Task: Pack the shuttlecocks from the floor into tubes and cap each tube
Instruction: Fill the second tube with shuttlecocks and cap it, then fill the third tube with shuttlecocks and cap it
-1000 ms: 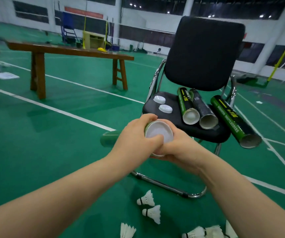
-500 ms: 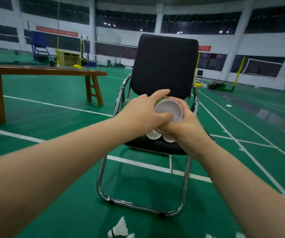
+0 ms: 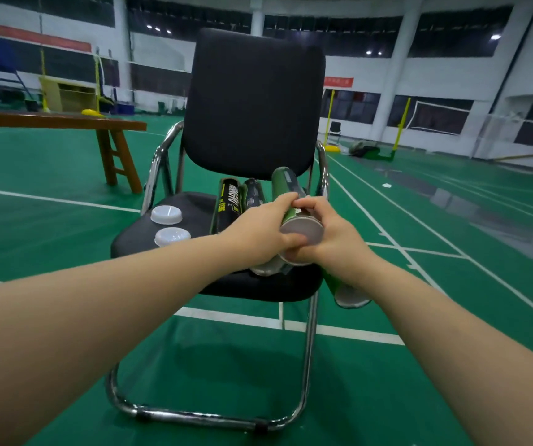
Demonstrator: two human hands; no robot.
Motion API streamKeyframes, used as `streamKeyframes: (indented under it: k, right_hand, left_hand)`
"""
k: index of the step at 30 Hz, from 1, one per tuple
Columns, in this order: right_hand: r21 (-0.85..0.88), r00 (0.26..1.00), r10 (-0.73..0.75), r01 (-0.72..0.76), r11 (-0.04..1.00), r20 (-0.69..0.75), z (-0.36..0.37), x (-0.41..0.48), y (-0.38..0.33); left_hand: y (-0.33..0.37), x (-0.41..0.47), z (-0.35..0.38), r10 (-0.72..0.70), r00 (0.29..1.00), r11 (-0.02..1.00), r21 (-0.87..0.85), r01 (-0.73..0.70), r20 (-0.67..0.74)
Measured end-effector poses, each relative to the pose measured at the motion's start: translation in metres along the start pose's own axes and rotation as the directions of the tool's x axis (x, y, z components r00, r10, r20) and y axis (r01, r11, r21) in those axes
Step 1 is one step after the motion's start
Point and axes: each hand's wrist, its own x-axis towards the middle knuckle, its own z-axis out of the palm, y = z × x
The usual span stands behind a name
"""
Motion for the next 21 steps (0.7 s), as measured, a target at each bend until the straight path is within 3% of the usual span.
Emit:
streamKeyframes:
  k: [4,11,16,21]
  right_hand:
    - [-0.255,1.0,-0.007,0.014,0.967,0.025,-0.003,0.005,0.012]
    - [-0.399,0.999,0.016,0.0,0.917,0.038,0.012,0.014,0.029]
    - [-0.637,0.999,0.022,0.012,0.771,0.045,0.023,0.014,0.041]
    - [-0.801,0.996,0.076,-0.016,0.598,0.036,0.034,0.024,0.034]
  left_hand:
    - [-0.018,0.009,0.01,-0.034,0.999,0.996,0.087,0.03,0.041]
    - [-0.04,0.019,0.032,-0.043,0.999,0.963,0.266,0.035,0.024]
    - [-0.057,0.015,0.037,-0.055,0.997,0.882,0.47,0.026,0.049]
    - [-0.065,0.012,0.029,-0.148,0.989,0.85,0.509,0.136,-0.017]
